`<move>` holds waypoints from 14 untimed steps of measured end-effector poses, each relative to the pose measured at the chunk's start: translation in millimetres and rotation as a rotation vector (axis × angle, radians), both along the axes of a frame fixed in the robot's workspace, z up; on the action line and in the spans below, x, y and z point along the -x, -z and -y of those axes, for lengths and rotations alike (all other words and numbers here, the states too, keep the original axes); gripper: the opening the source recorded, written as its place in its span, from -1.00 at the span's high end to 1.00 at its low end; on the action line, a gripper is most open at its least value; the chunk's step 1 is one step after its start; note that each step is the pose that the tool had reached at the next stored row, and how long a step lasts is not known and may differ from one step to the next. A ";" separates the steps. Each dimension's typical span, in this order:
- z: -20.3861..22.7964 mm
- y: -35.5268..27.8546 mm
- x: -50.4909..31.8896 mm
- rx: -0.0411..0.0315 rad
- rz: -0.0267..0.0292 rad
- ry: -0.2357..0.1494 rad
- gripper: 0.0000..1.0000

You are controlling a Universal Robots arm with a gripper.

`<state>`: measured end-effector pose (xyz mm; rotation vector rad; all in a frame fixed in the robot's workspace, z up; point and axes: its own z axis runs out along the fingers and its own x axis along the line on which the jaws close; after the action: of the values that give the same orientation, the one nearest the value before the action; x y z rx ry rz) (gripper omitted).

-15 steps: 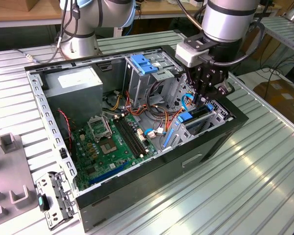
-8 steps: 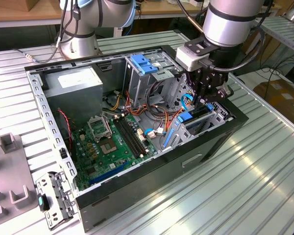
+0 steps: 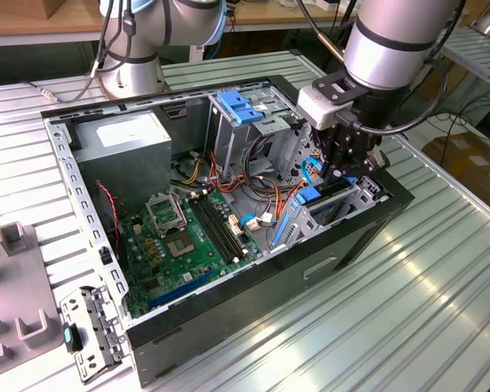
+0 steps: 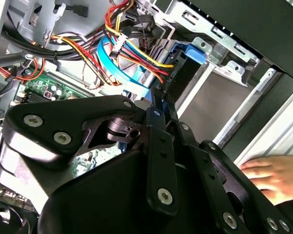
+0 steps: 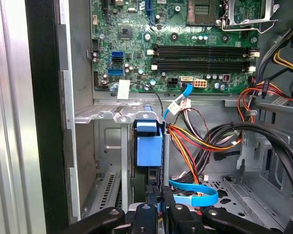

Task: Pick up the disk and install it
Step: 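Insert the second disk wire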

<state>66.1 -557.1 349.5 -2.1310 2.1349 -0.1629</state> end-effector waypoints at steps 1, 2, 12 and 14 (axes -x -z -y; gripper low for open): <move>1.3 0.5 0.0 -0.0055 0.0000 0.000 0.67; 2.6 1.3 -0.1 -0.0105 0.0000 0.000 0.67; 3.1 9.5 -0.7 -0.0210 0.0000 0.000 0.67; 3.1 10.5 -0.7 -0.0210 -0.0001 0.000 0.67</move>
<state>66.8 -560.2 339.1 -2.1196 2.1271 -0.1398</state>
